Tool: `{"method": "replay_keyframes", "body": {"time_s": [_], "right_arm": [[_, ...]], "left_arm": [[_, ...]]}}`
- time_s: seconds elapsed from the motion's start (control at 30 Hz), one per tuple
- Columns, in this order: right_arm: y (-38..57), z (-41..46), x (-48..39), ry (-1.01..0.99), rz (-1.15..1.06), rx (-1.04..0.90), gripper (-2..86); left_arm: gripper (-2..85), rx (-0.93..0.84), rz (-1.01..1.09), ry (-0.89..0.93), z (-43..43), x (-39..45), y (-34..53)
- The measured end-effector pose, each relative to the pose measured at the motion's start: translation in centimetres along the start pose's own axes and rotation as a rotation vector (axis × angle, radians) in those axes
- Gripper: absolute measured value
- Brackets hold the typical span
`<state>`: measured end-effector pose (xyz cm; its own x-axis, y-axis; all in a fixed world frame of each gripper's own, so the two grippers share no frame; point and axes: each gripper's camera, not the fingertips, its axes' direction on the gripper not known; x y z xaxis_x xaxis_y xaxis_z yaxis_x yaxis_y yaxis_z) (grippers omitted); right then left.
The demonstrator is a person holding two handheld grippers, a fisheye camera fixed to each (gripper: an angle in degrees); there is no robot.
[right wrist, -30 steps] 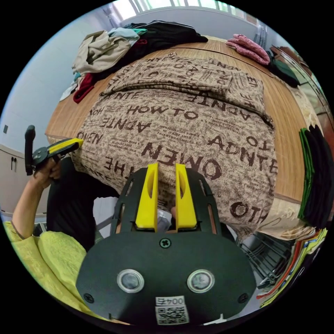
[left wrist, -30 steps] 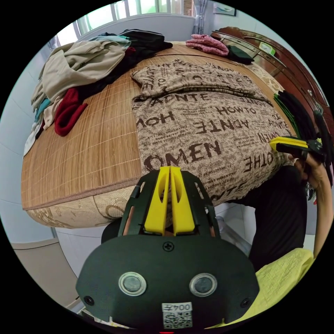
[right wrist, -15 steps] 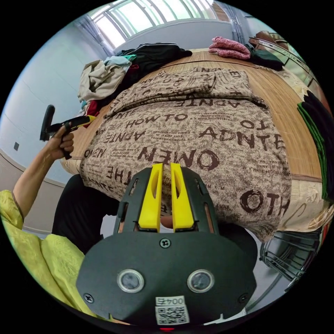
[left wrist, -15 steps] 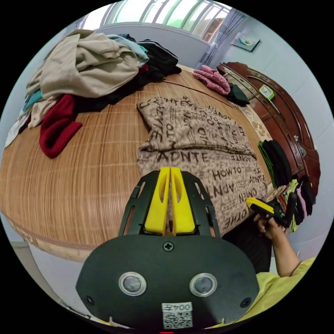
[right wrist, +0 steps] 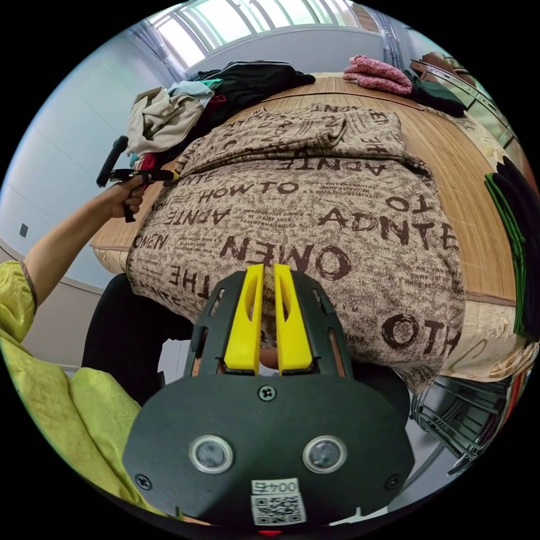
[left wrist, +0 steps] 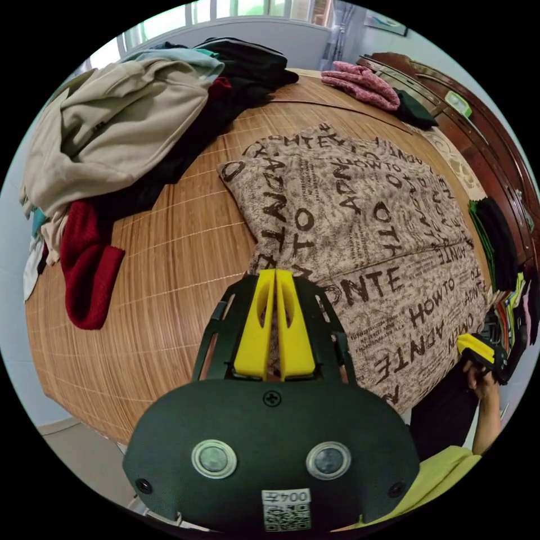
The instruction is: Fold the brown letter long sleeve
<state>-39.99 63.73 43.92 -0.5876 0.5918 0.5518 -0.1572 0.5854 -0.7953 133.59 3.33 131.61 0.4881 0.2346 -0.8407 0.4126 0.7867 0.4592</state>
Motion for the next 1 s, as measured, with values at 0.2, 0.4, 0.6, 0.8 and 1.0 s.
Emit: {"method": "replay_keyframes", "body": {"time_s": [0.2,0.4,0.6,0.8,1.0], "right_arm": [[-0.6,-0.6,0.1,0.018,-0.011,-0.043,4.9],[-1.2,-1.0,0.1,0.044,-0.004,-0.084,5.0],[-2.0,-1.5,0.0,0.093,-0.019,-0.127,4.9],[-2.4,-1.8,-0.7,0.174,-0.094,-0.163,5.1],[-2.4,-2.4,-0.4,0.214,-0.131,-0.181,5.1]], "left_arm": [[0.6,0.132,0.018,0.069,-3.3,2.1,0.1],[0.5,-0.027,0.039,-0.080,3.0,2.6,-2.7],[0.6,0.038,0.010,0.019,-1.1,2.9,1.7],[0.7,0.042,-0.003,0.108,-4.6,3.1,17.4],[1.5,0.015,-0.111,0.204,-4.3,1.7,30.2]]}}
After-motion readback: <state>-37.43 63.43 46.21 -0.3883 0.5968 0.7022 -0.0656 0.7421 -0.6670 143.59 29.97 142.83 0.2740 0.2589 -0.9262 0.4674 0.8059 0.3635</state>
